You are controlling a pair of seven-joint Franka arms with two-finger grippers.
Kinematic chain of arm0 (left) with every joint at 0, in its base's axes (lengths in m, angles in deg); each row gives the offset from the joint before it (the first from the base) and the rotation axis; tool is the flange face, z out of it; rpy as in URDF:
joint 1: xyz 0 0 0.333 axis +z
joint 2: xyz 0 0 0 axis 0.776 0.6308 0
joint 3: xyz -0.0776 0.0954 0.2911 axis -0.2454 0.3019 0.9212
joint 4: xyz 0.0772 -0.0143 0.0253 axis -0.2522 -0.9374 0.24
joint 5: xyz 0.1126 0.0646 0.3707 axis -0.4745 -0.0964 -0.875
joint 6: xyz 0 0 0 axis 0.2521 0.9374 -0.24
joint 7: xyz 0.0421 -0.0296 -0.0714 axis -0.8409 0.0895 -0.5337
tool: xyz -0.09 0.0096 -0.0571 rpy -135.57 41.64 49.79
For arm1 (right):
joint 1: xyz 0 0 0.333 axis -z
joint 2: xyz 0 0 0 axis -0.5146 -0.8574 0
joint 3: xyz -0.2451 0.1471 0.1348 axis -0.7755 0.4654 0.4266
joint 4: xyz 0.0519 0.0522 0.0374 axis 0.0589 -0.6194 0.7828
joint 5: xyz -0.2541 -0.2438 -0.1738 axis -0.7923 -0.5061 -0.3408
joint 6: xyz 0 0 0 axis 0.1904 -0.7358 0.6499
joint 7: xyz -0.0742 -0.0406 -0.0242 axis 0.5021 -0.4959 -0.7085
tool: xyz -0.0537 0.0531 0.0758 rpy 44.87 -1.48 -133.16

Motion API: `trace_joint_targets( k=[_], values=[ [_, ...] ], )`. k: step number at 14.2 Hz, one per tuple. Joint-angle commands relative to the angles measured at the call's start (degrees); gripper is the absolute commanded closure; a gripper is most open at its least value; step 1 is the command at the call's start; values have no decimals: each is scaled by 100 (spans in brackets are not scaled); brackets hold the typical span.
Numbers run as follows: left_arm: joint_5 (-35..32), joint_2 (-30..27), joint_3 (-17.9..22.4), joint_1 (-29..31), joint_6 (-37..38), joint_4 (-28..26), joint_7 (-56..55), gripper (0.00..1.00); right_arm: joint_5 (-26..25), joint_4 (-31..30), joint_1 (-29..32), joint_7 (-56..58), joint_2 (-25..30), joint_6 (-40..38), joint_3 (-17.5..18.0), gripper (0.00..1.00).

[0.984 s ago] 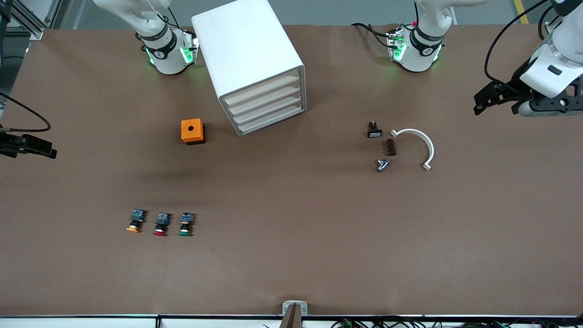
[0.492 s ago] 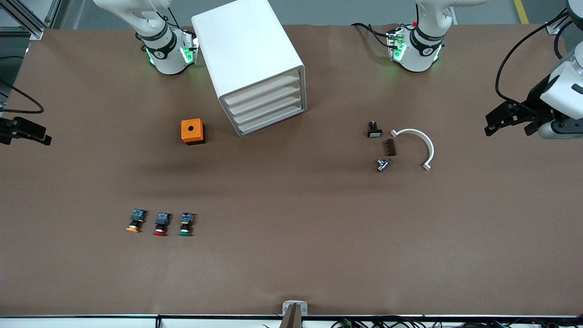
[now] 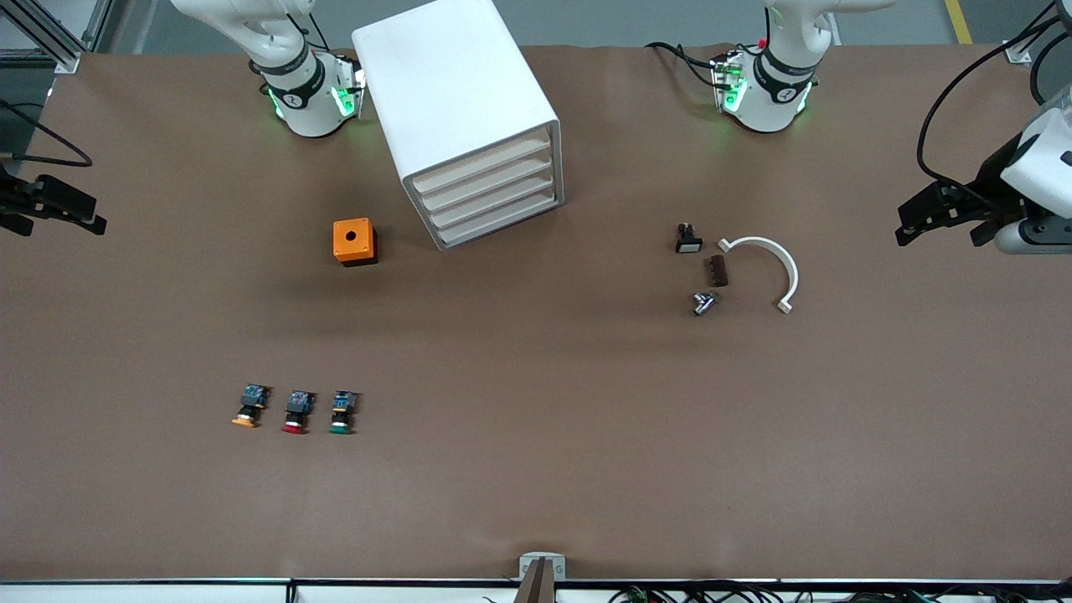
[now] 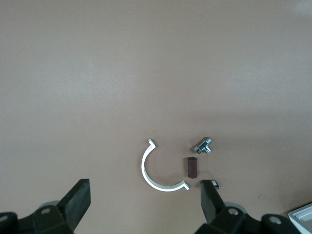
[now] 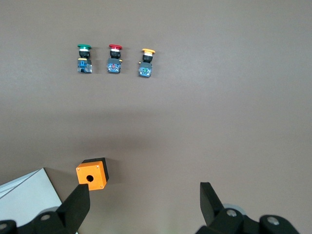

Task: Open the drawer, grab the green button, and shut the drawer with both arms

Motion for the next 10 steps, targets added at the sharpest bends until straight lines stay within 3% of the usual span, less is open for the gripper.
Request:
trace_joint_targets(
  k=[1, 10],
  values=[
    [-95, -9, -46, 0, 122, 98, 71, 0, 23, -542, -56, 57, 450, 195, 8, 0],
    [-42, 0, -55, 18, 341, 380, 36, 0, -3, -534, -179, 66, 529, 186, -10, 0]
  ],
)
